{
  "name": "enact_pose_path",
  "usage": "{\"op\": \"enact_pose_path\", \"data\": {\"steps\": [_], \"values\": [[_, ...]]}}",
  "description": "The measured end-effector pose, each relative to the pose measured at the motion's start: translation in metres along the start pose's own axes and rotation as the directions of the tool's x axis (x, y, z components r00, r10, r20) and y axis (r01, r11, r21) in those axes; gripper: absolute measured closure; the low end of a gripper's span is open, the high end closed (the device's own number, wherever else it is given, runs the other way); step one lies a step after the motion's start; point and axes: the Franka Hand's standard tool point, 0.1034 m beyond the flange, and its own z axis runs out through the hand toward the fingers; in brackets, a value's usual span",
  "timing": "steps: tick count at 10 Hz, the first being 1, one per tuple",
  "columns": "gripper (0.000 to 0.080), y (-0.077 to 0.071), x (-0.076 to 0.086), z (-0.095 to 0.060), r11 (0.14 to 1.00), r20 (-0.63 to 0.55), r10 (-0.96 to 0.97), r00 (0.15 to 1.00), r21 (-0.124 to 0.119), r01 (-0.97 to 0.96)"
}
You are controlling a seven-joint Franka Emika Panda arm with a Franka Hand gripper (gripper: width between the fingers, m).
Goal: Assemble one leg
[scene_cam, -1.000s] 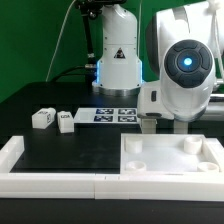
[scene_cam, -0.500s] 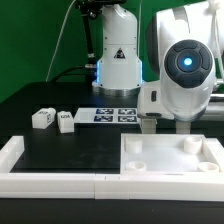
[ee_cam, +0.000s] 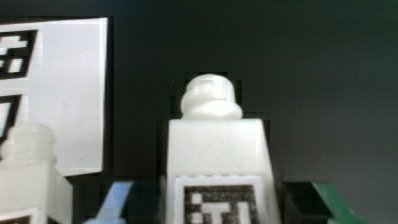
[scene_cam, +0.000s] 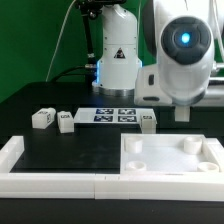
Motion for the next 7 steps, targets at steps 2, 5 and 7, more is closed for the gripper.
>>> {"op": "enact_pose_path", "data": {"steps": [2, 5, 7], "values": [[0.0509, -0.004, -0.012, -0.017, 1.0, -0.046, -0.013, 0.999, -0.001, 0.013], [0.0509, -0.007, -0.002, -0.023, 1.0, -0.176, -0.015, 0.984, 0.009, 0.017], [0.0509, -0.003, -0.003, -0.031, 0.999, -0.332, -0.04, 0.942, 0.007, 0.045]]}}
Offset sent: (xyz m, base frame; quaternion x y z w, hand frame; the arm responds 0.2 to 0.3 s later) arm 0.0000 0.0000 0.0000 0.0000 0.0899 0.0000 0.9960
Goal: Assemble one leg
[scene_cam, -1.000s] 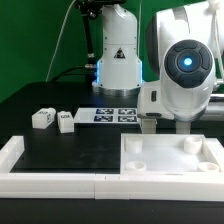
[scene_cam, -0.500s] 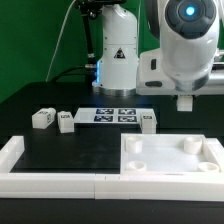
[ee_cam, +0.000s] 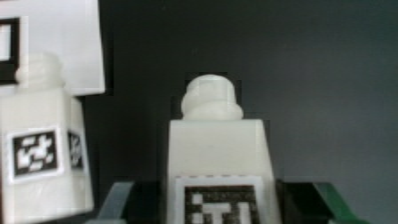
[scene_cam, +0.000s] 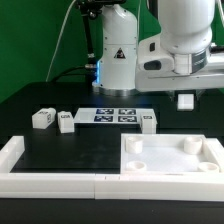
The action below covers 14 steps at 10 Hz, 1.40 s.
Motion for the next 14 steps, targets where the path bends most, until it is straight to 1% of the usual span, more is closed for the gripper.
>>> {"op": "enact_pose_path", "data": {"steps": [1, 3, 4, 5, 6, 7, 8, 9, 10, 12, 13, 14], "values": [[0.0509, -0.001, 0.011, -0.013, 1.0, -0.127, -0.01, 0.992, 0.001, 0.01], [0.0509, 0.0, 0.022, -0.032, 1.0, -0.285, -0.024, 0.958, 0.006, 0.027], [0.0509, -0.002, 0.026, -0.041, 0.999, -0.388, -0.04, 0.921, 0.001, 0.044], [0.0509, -0.002, 0.026, -0.039, 0.999, -0.456, -0.045, 0.889, -0.001, 0.05], [0.0509, -0.004, 0.029, -0.04, 0.998, -0.55, -0.049, 0.834, -0.002, 0.058], [0.0509, -0.005, 0.029, -0.039, 0.998, -0.62, -0.059, 0.782, -0.007, 0.069], [0.0509, -0.005, 0.03, -0.039, 0.997, -0.658, -0.072, 0.75, -0.016, 0.082], [0.0509, -0.003, 0.034, -0.045, 0.995, -0.678, -0.094, 0.729, -0.032, 0.099], [0.0509, -0.005, 0.038, -0.053, 0.993, -0.667, -0.11, 0.737, -0.042, 0.11], [0.0509, -0.013, 0.05, -0.075, 0.986, -0.673, -0.158, 0.723, -0.072, 0.148], [0.0509, -0.016, 0.058, -0.083, 0.984, -0.673, -0.169, 0.72, -0.078, 0.158], [0.0509, -0.017, 0.06, -0.083, 0.984, -0.674, -0.168, 0.719, -0.076, 0.158]]}}
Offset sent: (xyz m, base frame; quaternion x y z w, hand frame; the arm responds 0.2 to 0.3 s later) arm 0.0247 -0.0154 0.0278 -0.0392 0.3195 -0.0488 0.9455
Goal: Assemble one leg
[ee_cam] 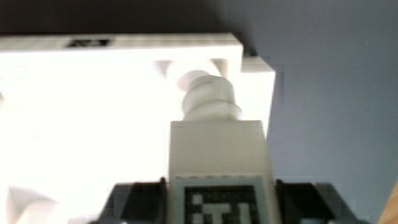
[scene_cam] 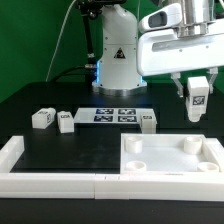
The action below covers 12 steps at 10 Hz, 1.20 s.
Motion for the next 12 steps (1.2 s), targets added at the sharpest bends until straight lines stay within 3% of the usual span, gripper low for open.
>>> {"op": "enact_pose_path", "data": {"steps": [3, 4, 6, 9, 12], "values": [[0.0509, 0.0, 0.0, 0.0, 1.0, 0.001, 0.001, 1.0, 0.0, -0.001], [0.0509, 0.005, 0.007, 0.001, 0.999, -0.005, -0.035, 0.999, -0.001, 0.035], [0.0509, 0.015, 0.049, 0.0, 0.997, -0.035, -0.081, 0.996, 0.002, 0.081], [0.0509, 0.018, 0.084, 0.017, 0.995, -0.07, -0.103, 0.992, 0.006, 0.104], [0.0509, 0.018, 0.091, 0.023, 0.995, -0.114, -0.101, 0.988, 0.001, 0.101]]}}
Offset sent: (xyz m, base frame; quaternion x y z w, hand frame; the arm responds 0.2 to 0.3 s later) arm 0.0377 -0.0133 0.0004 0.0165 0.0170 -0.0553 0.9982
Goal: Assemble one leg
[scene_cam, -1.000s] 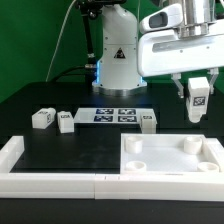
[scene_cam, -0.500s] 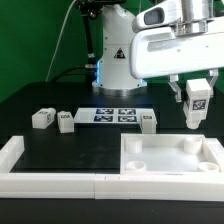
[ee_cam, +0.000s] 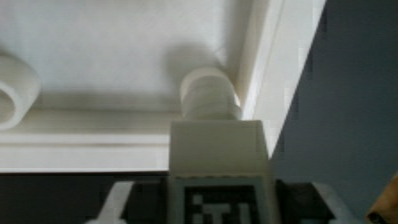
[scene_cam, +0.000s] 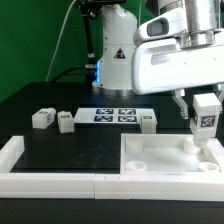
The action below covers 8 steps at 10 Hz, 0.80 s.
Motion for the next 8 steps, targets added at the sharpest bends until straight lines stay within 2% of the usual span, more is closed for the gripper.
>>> {"op": "enact_pose_path", "data": {"steps": [2, 3, 4, 5, 8], "values": [[0.0509, 0.0, 0.0, 0.0, 1.0, -0.003, 0.0, 1.0, -0.001, 0.0], [0.0509, 0.004, 0.008, -0.002, 1.0, -0.116, -0.004, 0.993, -0.018, 0.002], [0.0509, 0.008, 0.006, -0.002, 0.999, -0.232, -0.01, 0.973, -0.04, 0.0], [0.0509, 0.009, 0.0, 0.002, 0.999, -0.262, -0.013, 0.965, -0.047, 0.001], [0.0509, -0.001, 0.0, 0.009, 0.999, -0.253, -0.02, 0.967, -0.039, 0.01]]}}
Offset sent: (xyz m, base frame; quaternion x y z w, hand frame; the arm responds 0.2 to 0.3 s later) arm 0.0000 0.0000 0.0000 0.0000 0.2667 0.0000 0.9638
